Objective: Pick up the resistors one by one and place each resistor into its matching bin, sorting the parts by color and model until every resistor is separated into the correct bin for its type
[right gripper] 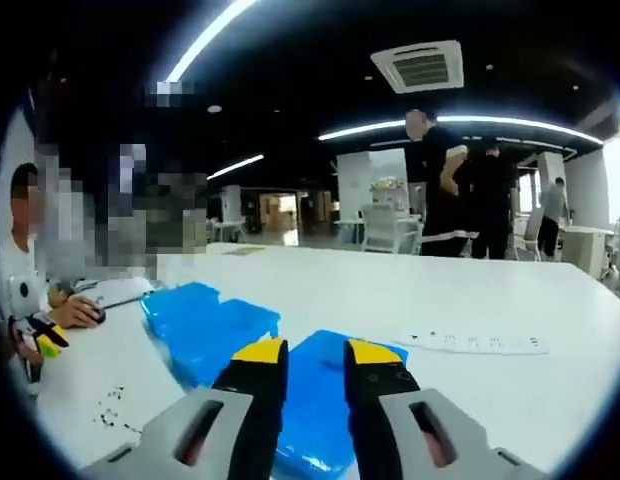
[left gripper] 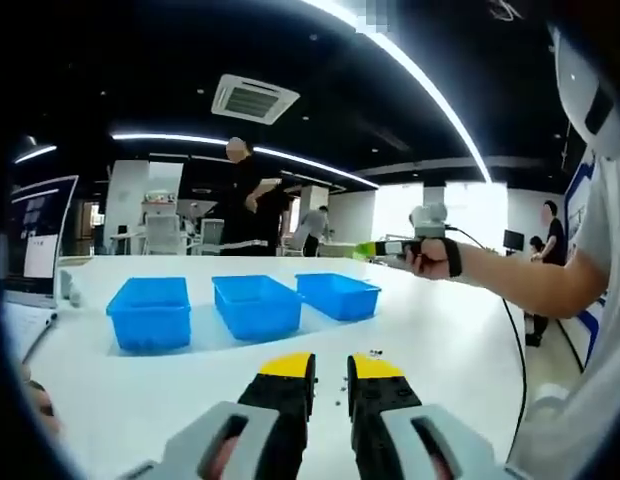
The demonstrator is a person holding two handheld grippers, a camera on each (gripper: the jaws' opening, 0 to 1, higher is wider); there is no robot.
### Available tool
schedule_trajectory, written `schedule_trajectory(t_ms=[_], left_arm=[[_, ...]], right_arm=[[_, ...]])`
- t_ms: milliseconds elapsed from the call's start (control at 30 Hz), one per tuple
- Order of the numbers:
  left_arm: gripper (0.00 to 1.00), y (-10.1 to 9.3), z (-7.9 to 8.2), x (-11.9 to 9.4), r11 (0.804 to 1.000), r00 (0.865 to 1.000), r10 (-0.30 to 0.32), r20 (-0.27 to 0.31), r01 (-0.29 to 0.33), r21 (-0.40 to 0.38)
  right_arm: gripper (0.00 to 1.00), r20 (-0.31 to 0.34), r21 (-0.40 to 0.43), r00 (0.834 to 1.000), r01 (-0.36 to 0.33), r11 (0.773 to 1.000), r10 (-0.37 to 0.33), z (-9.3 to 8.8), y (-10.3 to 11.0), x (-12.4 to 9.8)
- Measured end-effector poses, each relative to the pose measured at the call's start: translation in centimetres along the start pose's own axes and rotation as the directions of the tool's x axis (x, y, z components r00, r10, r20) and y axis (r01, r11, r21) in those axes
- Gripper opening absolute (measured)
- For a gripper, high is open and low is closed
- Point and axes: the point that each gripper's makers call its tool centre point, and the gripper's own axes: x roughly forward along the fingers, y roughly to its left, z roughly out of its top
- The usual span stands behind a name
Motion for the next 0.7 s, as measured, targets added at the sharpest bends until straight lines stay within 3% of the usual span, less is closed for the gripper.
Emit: schedule_trajectory(t_ms=[133,200,267,333,367,467,500,567,700], left_arm=[[0.16,-0.2,0.0,0.0,1.0,1.0,-0.004,0.006,0.004,-0.002],[0.16,-0.4,-0.2,0.0,1.0,1.0,-0.006,-0.001,0.006,0.001],[0.16,-0.6,-0.3,0.0,1.0,1.0,-0.01,-0.003,0.01,0.001],[0.16,-0.7,-0.3,0.1,1.0,1.0,-0.013,-0.004,0.013,0.001],[0.16,-0.8,-0.4,0.1,1.0,1.0,-0.015,-0.005,0.015,0.002],[0.16,-1.0,-0.3,0.2,1.0,1.0,-0.018,0.0,0.018,0.0],[0.16,-1.0,-0.2,0.2,1.0,1.0,-0.018,0.002,0.018,-0.001],[0.16,-1.1,-0.1,0.1,1.0,1.0,-0.02,0.005,0.02,-0.003],[0.16,-1.0,-0.1,-0.2,1.0,1.0,-0.016,0.007,0.016,0.001]], right_arm=[[0.23,-0.02,-0.096,0.996,-0.085,0.992,0.083,0.6,2.5,-0.3],[0.22,-0.068,-0.157,0.988,-0.151,0.976,0.142,0.3,4.4,-0.4],[0.22,-0.119,-0.21,0.972,-0.226,0.951,0.204,-0.2,6.8,-0.3],[0.21,-0.181,-0.232,0.945,-0.311,0.922,0.273,-1.1,8.9,-0.5],[0.21,-0.232,-0.253,0.923,-0.361,0.898,0.306,-1.9,10.1,-0.6],[0.18,-0.405,-0.337,0.84,-0.504,0.795,0.361,-4.8,13.0,-1.2],[0.17,-0.479,-0.356,0.796,-0.561,0.748,0.369,-6.2,13.8,-1.6],[0.17,-0.572,-0.38,0.735,-0.63,0.677,0.364,-8.1,14.7,-2.0],[0.17,-0.649,-0.355,0.656,-0.71,0.609,0.386,-10.4,16.2,-2.5]])
